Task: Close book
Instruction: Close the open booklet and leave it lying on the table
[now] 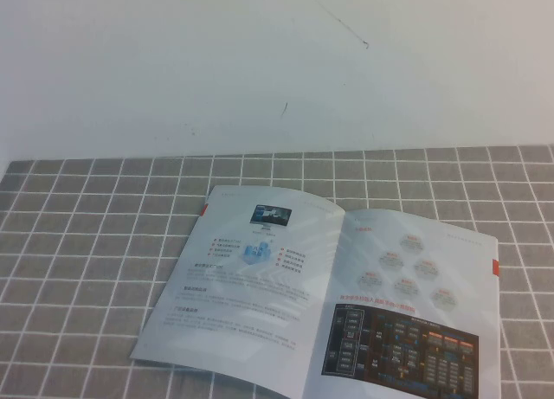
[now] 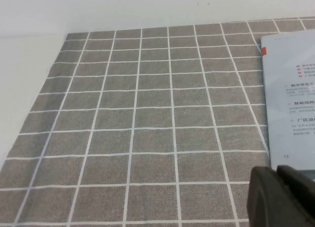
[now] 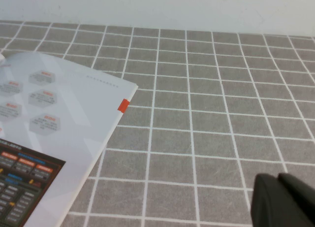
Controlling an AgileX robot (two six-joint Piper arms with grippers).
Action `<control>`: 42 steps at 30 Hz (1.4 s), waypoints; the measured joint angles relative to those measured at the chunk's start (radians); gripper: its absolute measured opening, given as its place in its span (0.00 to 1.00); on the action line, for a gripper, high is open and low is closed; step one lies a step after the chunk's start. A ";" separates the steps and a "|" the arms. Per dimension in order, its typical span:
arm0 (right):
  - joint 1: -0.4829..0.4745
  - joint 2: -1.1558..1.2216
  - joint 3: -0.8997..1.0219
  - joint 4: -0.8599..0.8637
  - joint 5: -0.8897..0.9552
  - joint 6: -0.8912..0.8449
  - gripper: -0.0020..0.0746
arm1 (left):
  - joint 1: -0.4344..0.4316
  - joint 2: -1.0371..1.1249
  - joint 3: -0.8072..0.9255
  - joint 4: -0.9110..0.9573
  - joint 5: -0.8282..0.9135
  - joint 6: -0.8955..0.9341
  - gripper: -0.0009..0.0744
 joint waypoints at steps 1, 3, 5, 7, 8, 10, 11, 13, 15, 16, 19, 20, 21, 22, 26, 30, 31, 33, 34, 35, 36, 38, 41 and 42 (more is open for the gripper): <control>0.000 0.000 0.000 0.000 0.000 0.000 0.02 | 0.000 0.000 0.000 0.000 0.000 0.000 0.01; 0.000 0.000 0.000 0.000 0.000 0.000 0.02 | 0.000 0.000 0.000 0.000 0.000 0.000 0.01; 0.000 0.000 0.000 0.000 0.000 0.000 0.02 | 0.000 0.000 0.000 0.000 0.000 0.000 0.01; 0.000 0.000 0.000 0.000 0.000 0.000 0.02 | 0.000 0.000 0.000 0.000 0.000 0.000 0.01; 0.000 0.000 0.000 0.000 0.000 0.000 0.02 | 0.000 0.000 0.000 0.000 0.000 0.000 0.01; 0.000 0.000 0.000 0.000 0.000 0.000 0.02 | 0.000 0.000 0.000 0.000 0.000 0.000 0.01; 0.000 0.000 0.000 0.000 0.000 0.000 0.02 | 0.000 0.000 0.000 0.000 0.000 0.000 0.01; 0.000 0.000 0.000 0.000 0.000 0.000 0.02 | 0.000 0.000 0.000 0.000 0.000 0.000 0.01; 0.000 0.000 0.000 0.000 0.000 0.000 0.02 | 0.000 0.000 0.000 0.000 0.000 0.000 0.01; 0.000 0.000 0.000 0.000 0.000 0.000 0.02 | 0.000 0.000 0.000 0.000 0.000 0.000 0.01; 0.000 0.000 0.000 0.000 0.000 0.000 0.02 | 0.000 0.000 0.000 0.000 0.000 0.000 0.01; 0.000 0.000 0.000 0.000 0.000 0.000 0.02 | 0.000 0.000 0.000 0.000 0.000 0.000 0.01; 0.000 0.000 0.000 0.000 0.000 0.000 0.02 | 0.000 0.000 0.000 0.000 0.000 0.000 0.01; 0.000 0.000 0.000 0.000 0.000 0.000 0.02 | 0.000 0.000 0.000 0.000 0.000 0.000 0.01; 0.000 0.000 0.000 0.000 0.000 0.000 0.02 | 0.000 0.000 0.000 0.000 0.000 0.000 0.01; 0.000 0.000 0.000 0.000 0.000 0.000 0.02 | 0.000 0.000 0.000 0.000 0.000 0.000 0.01; 0.000 0.000 0.000 0.000 0.000 0.000 0.02 | 0.000 0.000 0.000 0.000 0.000 0.000 0.01; 0.000 0.000 0.000 0.000 0.000 0.000 0.02 | 0.000 0.000 0.000 0.000 0.000 0.000 0.01; 0.000 0.000 0.000 0.000 0.000 0.000 0.02 | 0.000 0.000 0.000 0.000 0.000 0.000 0.01; 0.000 0.000 0.000 0.000 0.000 0.000 0.02 | 0.000 0.000 0.000 0.000 0.000 0.000 0.01; 0.000 0.000 0.000 0.000 0.000 0.000 0.02 | 0.000 0.000 0.000 0.000 0.000 0.000 0.01; 0.000 0.000 0.000 0.000 0.000 0.000 0.02 | 0.000 0.000 0.000 0.000 0.000 0.000 0.01; 0.000 0.000 0.000 0.000 -0.009 0.000 0.02 | 0.000 0.000 0.002 0.000 -0.030 0.000 0.01; 0.000 0.000 0.002 0.000 -0.023 0.000 0.02 | 0.000 0.000 0.004 0.000 -0.057 0.000 0.01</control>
